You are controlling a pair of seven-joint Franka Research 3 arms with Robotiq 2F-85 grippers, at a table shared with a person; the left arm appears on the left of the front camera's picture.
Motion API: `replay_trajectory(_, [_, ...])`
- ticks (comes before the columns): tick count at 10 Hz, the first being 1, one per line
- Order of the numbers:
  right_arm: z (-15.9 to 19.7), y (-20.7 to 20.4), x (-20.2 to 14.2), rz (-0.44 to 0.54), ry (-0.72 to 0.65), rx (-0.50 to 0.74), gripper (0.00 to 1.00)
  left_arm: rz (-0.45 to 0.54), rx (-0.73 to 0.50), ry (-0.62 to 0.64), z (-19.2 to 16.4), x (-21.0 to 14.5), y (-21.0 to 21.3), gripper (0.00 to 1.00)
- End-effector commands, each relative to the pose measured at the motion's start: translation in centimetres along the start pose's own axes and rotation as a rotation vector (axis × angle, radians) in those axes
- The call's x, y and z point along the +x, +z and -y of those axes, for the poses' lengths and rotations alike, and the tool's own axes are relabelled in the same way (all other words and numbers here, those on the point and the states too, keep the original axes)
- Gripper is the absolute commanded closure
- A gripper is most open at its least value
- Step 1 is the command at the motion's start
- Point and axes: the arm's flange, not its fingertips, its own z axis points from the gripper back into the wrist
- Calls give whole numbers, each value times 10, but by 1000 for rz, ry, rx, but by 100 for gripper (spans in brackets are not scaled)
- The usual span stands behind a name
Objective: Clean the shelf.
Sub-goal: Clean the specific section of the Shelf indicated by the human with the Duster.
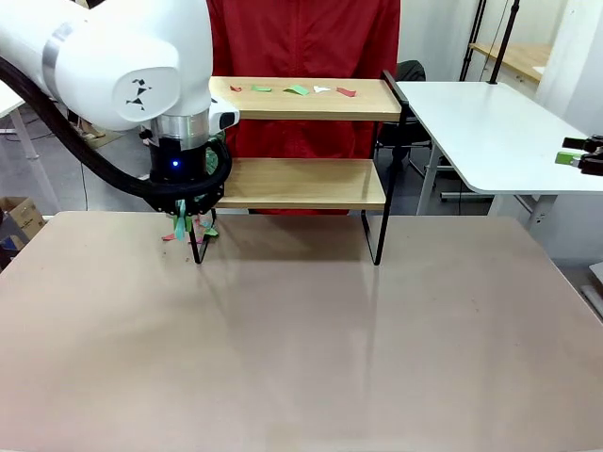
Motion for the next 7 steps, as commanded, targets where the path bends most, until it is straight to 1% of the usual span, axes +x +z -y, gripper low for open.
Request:
replay_trajectory(1, [-2, -1, 2, 0, 3, 1, 0, 44, 91, 44, -11, -12, 13, 87])
replay_trajectory(3, [-2, -1, 2, 0, 3, 1, 0, 71, 109, 45, -8, -18, 24, 87])
replay_trajectory(4, [-2, -1, 2, 0, 3, 1, 0, 86, 101, 73, -5, -20, 28, 87])
replay_trajectory(5, [-2, -1, 2, 0, 3, 1, 0, 95, 7, 93, 2, -23, 33, 87])
replay_trajectory(6, [-2, -1, 2, 0, 3, 1, 0, 75, 44, 0, 5, -14, 27, 87])
replay_trajectory(7, [-2, -1, 2, 0, 3, 1, 0, 75, 44, 0, 5, -14, 27, 87])
